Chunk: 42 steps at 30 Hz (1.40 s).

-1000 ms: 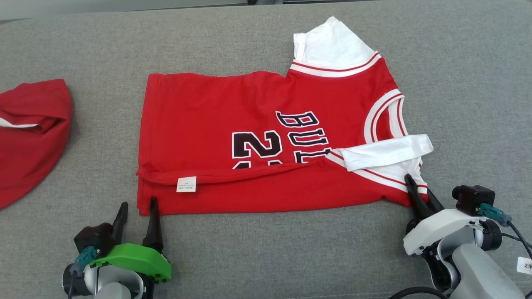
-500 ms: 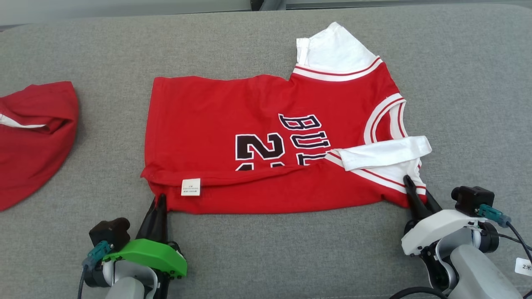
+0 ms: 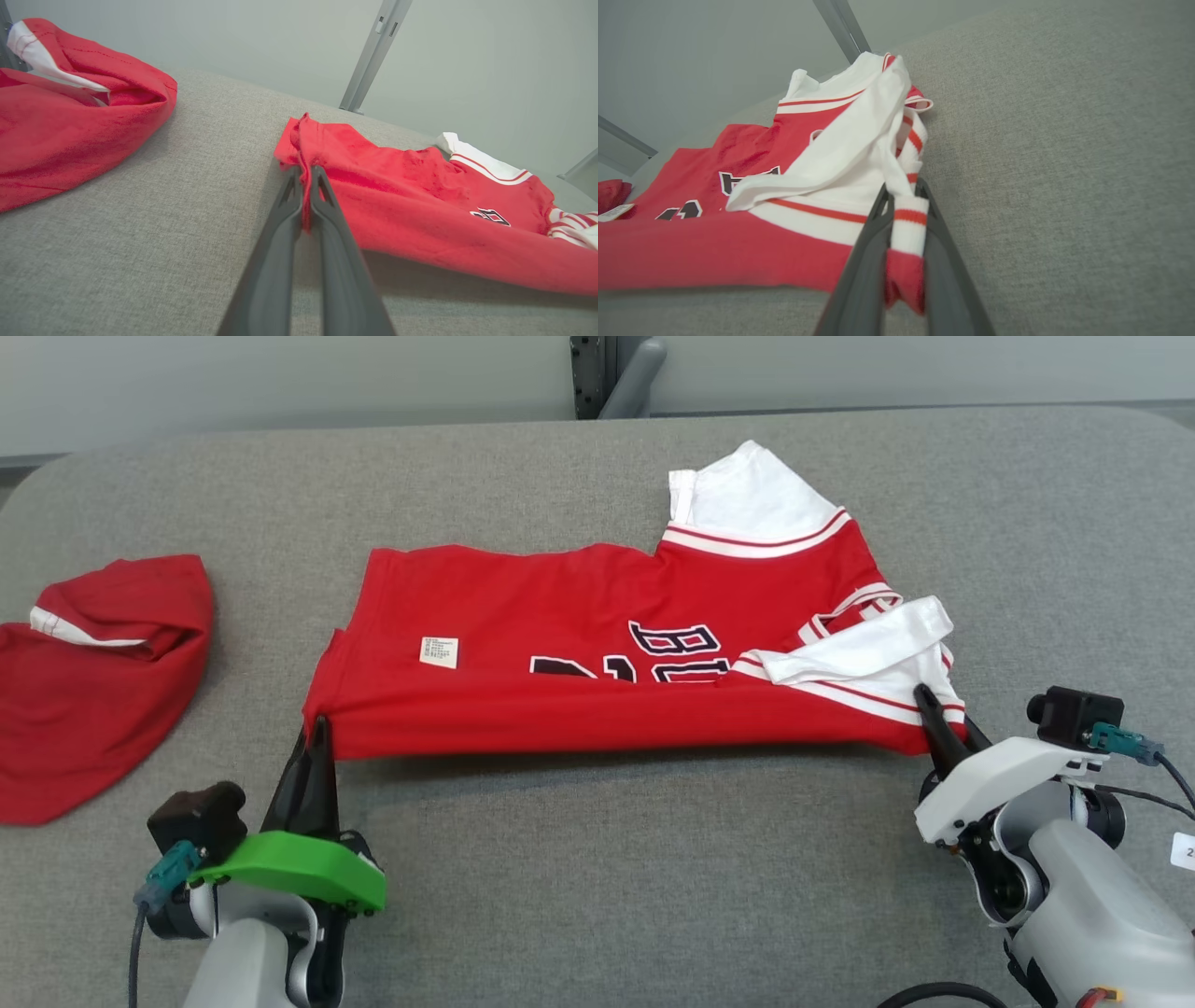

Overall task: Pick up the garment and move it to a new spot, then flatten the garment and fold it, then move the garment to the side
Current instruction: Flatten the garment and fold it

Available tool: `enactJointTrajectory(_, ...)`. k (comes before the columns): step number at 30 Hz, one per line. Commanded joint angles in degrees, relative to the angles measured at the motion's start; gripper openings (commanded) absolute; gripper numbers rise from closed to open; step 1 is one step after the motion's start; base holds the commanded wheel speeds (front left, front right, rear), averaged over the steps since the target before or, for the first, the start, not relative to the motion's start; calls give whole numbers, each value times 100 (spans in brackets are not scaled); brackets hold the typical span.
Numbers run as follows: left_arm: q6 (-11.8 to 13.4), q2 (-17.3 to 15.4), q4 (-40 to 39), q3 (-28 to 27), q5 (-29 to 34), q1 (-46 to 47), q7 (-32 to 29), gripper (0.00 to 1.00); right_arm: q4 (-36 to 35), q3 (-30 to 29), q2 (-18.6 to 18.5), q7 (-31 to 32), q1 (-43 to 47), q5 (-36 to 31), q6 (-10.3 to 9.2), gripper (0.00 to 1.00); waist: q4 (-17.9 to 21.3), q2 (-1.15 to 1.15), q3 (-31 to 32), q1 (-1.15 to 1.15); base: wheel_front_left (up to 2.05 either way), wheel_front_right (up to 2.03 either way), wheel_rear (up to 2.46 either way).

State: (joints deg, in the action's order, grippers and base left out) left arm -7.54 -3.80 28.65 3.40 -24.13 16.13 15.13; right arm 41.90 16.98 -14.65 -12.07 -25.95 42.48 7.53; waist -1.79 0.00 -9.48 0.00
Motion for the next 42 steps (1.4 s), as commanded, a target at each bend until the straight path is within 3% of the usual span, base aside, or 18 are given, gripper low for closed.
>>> enactJointTrajectory(1,15,-58,94,-58,47,-48,1,0,84,51,-79,43,-66,92,-9,0,6,0,243,0,0,0,0)
enactJointTrajectory(7,15,-12,687,-141,58,-546,2,0,579,420,-102,469,173,535,-9,0,54,0,798,0,0,0,0)
enactJointTrajectory(16,20,33,1133,-332,80,-1462,2,0,733,761,-331,140,966,1054,-13,0,54,0,1294,0,0,0,0)
enactJointTrajectory(25,20,42,1154,-510,277,-1882,2,0,521,1072,-344,-127,1643,1349,-14,0,133,0,1283,0,0,0,0)
enactJointTrajectory(26,20,44,1145,-529,291,-1866,2,14,497,1088,-335,-156,1654,1367,-13,0,138,0,1255,0,0,0,0)
enactJointTrajectory(27,21,46,1128,-547,318,-1843,2,45,485,1079,-342,-189,1648,1376,-14,44,141,0,1227,0,0,0,0)
enactJointTrajectory(28,20,48,1112,-561,341,-1817,2,100,448,1079,-348,-224,1633,1358,-13,100,144,0,1196,0,0,0,0)
enactJointTrajectory(32,15,79,1030,-576,502,-1689,1,100,220,867,-409,-316,1445,1104,-9,100,137,0,1076,0,0,0,0)
enactJointTrajectory(35,15,74,842,-632,441,-1600,1,100,-189,290,-436,-308,1429,700,-7,100,116,0,975,0,0,0,0)
enactJointTrajectory(42,15,47,524,-491,661,-1045,1,100,-748,-390,-241,-311,1131,-216,-7,100,47,0,524,0,0,0,0)
